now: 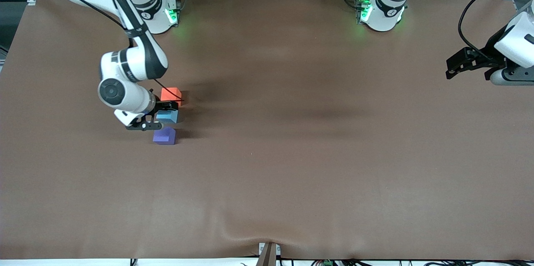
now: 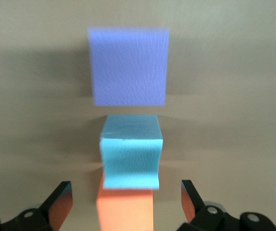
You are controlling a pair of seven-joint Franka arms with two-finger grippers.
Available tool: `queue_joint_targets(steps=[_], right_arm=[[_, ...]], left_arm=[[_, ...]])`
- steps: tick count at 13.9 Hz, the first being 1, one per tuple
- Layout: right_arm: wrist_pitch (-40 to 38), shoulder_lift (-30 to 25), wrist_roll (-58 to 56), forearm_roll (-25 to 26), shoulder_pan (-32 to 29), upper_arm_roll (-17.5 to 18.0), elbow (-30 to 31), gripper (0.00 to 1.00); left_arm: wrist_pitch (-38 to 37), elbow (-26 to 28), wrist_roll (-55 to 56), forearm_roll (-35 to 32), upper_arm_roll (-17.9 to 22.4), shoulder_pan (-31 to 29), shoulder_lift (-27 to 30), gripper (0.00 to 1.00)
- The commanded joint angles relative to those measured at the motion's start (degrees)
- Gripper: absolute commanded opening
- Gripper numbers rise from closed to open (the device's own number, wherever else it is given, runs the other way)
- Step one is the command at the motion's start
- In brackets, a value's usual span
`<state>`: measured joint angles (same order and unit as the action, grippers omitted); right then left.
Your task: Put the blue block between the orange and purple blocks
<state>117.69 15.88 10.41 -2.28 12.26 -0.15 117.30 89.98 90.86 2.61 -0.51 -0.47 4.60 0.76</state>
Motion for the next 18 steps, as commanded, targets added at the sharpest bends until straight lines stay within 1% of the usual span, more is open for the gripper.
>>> queue_joint_targets(steps=[1, 3, 5, 7, 8, 10, 12, 13, 14, 16, 18], right_arm=[[-17.1, 0.0, -0.2, -0.4, -2.1, 0.7, -18.2, 1.00], [-23.6, 0.9, -0.9, -0.5, -3.5, 0.8, -28.8, 1.00], [-30.0, 1.0, -0.8, -1.7, -4.7, 0.8, -36.7, 1.00], [-37.7, 1.0, -0.7, -0.8, -5.1, 0.3, -46.2, 1.00], [-40.8, 0.9, -0.7, -1.1, -7.0, -0.3, -49.2, 1.00], [-44.1, 0.3, -1.0, -0.9, -10.1, -0.7, -51.9, 1.00], [-46.0, -1.4, -5.1, -0.8, -14.0, -0.6, -52.3, 1.00], [-47.7, -2.7, -9.3, 0.2, -14.7, -0.7, -52.3, 1.00], [-48.2, -4.1, -11.1, 1.9, -14.6, -0.6, -52.2, 1.00], [-47.5, -7.4, -10.5, 2.6, -14.6, -0.5, -49.6, 1.00], [-44.7, -10.5, -10.4, 2.1, -14.8, -0.6, -44.2, 1.00]], left_arm=[[-0.3, 0.0, 0.6, 0.3, -0.4, -0.6, 0.4, 1.00], [-0.3, 0.1, 0.6, 0.3, -0.4, -0.6, 0.4, 1.00], [-0.3, 0.0, 0.6, 0.3, -0.4, -0.6, 0.4, 1.00], [-0.3, 0.0, 0.6, 0.3, -0.4, -0.6, 0.4, 1.00], [-0.3, 0.0, 0.6, 0.4, -0.4, -0.6, 0.4, 1.00], [-0.3, 0.0, 0.6, 0.4, -0.4, -0.6, 0.5, 1.00], [-0.3, 0.1, 0.6, 0.4, -0.3, -0.6, 0.4, 1.00], [-0.3, 0.0, 0.6, 0.4, -0.4, -0.6, 0.4, 1.00], [-0.3, 0.1, 0.6, 0.3, -0.4, -0.6, 0.4, 1.00], [-0.3, 0.1, 0.6, 0.4, -0.3, -0.6, 0.4, 1.00], [-0.3, 0.1, 0.6, 0.3, -0.3, -0.6, 0.4, 1.00]])
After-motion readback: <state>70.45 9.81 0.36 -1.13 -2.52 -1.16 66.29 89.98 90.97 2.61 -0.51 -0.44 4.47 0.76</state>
